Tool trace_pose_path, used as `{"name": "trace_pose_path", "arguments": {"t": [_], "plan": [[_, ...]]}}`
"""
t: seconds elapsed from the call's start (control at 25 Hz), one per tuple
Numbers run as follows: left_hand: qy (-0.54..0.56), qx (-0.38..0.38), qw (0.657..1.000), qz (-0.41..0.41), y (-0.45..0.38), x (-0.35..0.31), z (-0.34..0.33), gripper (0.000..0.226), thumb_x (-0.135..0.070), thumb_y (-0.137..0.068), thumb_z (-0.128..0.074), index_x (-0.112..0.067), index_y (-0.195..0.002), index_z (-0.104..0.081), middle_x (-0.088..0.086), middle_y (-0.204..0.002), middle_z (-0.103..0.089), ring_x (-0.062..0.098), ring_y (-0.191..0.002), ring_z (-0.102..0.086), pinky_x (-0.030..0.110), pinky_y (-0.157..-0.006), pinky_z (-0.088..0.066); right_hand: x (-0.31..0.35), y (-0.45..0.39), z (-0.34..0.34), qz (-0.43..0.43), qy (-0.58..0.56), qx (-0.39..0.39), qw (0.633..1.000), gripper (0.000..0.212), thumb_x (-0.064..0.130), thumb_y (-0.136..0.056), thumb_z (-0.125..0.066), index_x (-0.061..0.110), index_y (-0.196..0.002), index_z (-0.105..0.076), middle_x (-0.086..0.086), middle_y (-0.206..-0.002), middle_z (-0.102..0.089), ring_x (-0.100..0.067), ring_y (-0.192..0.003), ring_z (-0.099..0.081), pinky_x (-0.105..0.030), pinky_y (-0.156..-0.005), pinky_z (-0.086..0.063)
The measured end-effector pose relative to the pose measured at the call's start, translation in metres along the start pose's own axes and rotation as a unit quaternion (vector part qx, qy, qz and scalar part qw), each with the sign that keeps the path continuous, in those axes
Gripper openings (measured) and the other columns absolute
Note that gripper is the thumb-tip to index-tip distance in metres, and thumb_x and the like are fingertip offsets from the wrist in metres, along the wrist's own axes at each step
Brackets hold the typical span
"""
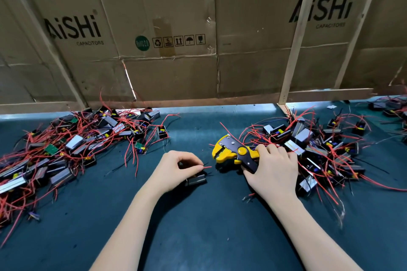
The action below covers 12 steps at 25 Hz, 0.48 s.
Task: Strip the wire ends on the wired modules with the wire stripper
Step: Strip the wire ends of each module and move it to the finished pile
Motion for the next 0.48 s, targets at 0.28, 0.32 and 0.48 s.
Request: {"name": "trace_pose_path", "arguments": {"t": [0.28, 0.32, 0.48], "plan": [[0.023, -0.040, 0.999, -0.020, 0.001, -0.011, -0.016, 0.014, -0.016, -0.087, -0.070, -0.022, -0.075, -0.072, -0.013, -0.071, -0.070, 0.001, -0.068, -0.062, 0.015, -0.071, -0.047, 0.002, -0.001, 0.004, 0.011, 0.013, -0.013, 1.000, 0.047, 0.039, -0.053, -0.088, 0.008, -0.081, -0.064, -0.011, -0.075, -0.062, -0.033, -0.073, -0.058, -0.041, -0.071, -0.040], [0.025, -0.047, 0.998, -0.019, 0.002, -0.011, -0.017, 0.014, -0.014, -0.087, -0.069, -0.021, -0.075, -0.071, -0.012, -0.070, -0.070, 0.002, -0.068, -0.062, 0.015, -0.070, -0.047, 0.002, -0.001, 0.004, 0.011, 0.014, -0.011, 1.000, 0.047, 0.038, -0.053, -0.088, 0.008, -0.080, -0.064, -0.011, -0.076, -0.062, -0.033, -0.074, -0.058, -0.041, -0.071, -0.040], [0.039, -0.083, 0.996, -0.012, 0.003, -0.010, -0.016, 0.014, -0.011, -0.086, -0.069, -0.017, -0.074, -0.071, -0.008, -0.068, -0.069, 0.002, -0.063, -0.058, 0.014, -0.065, -0.045, 0.003, 0.000, 0.005, 0.012, 0.018, -0.005, 1.000, 0.048, 0.038, -0.052, -0.088, 0.008, -0.081, -0.064, -0.012, -0.077, -0.063, -0.033, -0.074, -0.059, -0.041, -0.072, -0.040]]}}
Point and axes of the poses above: each hand's wrist, its own y-axis away from the middle knuckle, its own z-axis out of the back of the hand, x = y × z, the point moved 8 cm from there along -y, towards the middle knuckle
